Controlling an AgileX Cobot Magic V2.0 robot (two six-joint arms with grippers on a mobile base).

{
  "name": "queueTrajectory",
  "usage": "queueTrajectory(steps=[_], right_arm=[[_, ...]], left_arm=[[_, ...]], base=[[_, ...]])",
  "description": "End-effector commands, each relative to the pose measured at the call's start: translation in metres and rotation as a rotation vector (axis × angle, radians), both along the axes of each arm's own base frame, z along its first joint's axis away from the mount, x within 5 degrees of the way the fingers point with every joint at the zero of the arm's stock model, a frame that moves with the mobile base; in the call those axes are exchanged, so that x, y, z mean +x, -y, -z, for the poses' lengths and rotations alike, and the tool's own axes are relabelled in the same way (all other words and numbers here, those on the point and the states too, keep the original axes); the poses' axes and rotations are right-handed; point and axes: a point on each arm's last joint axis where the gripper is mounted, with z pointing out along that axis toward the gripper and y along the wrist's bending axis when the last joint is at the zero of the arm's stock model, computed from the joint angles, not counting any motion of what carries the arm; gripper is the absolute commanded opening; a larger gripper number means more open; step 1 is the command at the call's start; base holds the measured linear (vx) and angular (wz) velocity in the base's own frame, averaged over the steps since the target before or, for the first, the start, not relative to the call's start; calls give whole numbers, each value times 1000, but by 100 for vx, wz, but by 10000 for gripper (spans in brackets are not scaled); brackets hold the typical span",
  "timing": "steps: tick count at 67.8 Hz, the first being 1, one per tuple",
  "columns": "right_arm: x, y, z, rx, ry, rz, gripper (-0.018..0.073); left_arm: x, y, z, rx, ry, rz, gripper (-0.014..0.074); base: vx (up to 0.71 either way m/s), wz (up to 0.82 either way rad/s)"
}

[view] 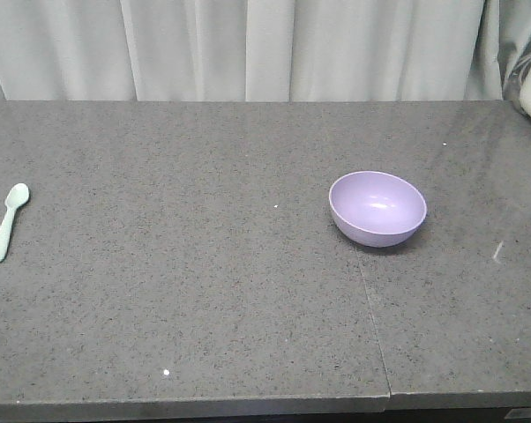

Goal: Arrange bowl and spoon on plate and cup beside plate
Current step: 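Drive closer and align the base with the spoon and bowl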

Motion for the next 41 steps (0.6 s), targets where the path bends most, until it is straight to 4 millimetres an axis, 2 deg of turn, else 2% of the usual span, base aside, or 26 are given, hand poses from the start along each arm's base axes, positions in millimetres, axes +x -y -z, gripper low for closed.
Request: queueTrajectory(steps=[1,41], right_arm=[[-1,1,-8,-10,92,11,-4],[-1,1,-8,-10,92,11,-4]], left_arm=[[-2,0,-16,-11,110,6,-7],[-2,0,-16,-11,110,6,-7]], base=[[0,0],[0,0]])
